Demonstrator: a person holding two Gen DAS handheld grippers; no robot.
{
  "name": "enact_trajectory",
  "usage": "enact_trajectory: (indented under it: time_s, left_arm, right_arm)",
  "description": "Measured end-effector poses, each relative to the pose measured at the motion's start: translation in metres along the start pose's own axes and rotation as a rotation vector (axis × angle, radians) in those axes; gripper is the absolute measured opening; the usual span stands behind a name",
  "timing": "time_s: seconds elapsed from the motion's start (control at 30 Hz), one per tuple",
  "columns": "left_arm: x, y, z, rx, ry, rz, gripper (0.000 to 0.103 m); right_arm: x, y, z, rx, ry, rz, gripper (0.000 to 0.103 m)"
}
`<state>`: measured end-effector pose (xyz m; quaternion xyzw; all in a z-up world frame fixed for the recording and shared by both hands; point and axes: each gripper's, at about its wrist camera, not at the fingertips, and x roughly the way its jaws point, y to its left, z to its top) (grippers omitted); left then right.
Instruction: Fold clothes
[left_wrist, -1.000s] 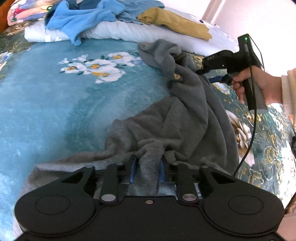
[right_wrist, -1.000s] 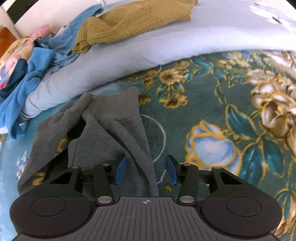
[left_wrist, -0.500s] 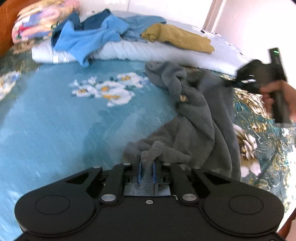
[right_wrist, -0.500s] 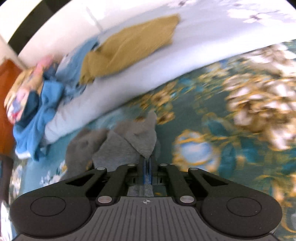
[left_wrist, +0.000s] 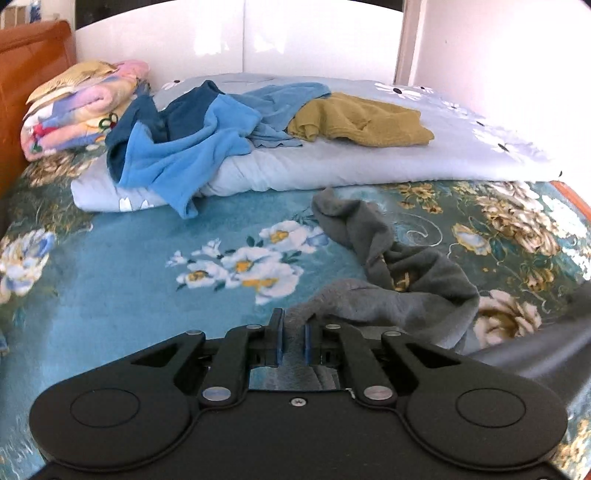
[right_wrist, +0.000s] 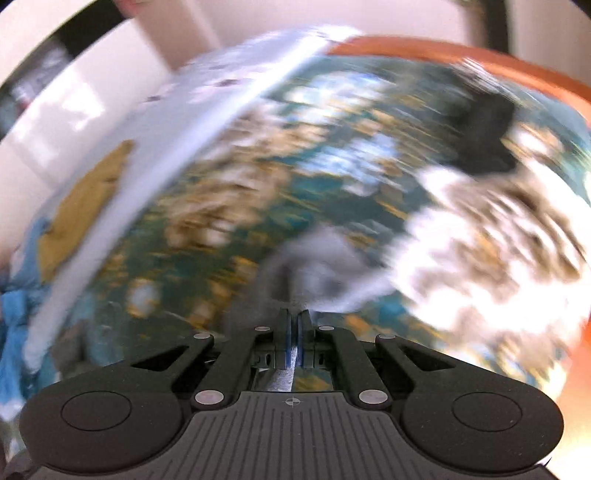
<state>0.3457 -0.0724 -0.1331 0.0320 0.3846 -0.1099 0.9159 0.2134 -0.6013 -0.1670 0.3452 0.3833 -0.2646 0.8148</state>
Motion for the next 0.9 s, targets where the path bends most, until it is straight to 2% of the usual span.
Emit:
enact_trajectory:
  time_s: [0.13,0.3,0.33,0.37,0.4,0.43,0.47,0.53,0.6,0.73,0.9]
  left_arm:
    - [0.019,0.004,0.0,0.02,0.032,0.013,0.007]
    - [0.033,0.01,-0.004,0.012,0.084,0.016,0.008]
    - [0.032,0.011,-0.004,0.009,0.083,0.012,0.01]
    - [0.028,0.011,-0.005,0.006,0.08,0.004,0.014]
    - [0.025,0.012,-0.006,0.004,0.076,-0.005,0.014]
    - [0.021,0.013,-0.007,0.001,0.072,-0.014,0.02]
    - [0.015,0.013,-0.008,0.003,0.067,-0.016,0.03]
    - [0.001,0.016,-0.012,0.003,0.059,-0.018,0.045]
    - [-0.014,0.019,-0.017,-0.004,0.055,-0.019,0.046]
    - [-0.035,0.03,-0.037,-0.062,0.104,-0.024,0.053]
    - [-0.037,0.022,-0.075,-0.108,0.194,-0.02,0.053]
  right_arm:
    - [0.004,-0.029,-0.028,0.045,0.027,-0.067,0.002]
    - [0.013,-0.03,-0.045,0.058,0.033,-0.106,0.004]
    - [0.011,-0.026,-0.044,0.052,0.027,-0.111,0.006]
    - [0.009,-0.023,-0.043,0.047,0.02,-0.115,0.012]
    - [0.007,-0.02,-0.043,0.041,0.013,-0.12,0.022]
    - [0.001,-0.013,-0.041,0.016,-0.001,-0.133,0.027]
    - [-0.005,-0.008,-0.039,-0.004,-0.016,-0.143,0.038]
    - [-0.019,0.003,-0.033,-0.039,-0.05,-0.161,0.043]
    - [-0.034,0.019,-0.025,-0.072,-0.086,-0.172,0.043]
    - [-0.036,0.078,-0.013,-0.193,-0.083,-0.037,0.045]
    - [0.02,0.187,-0.029,-0.405,0.063,0.171,0.047]
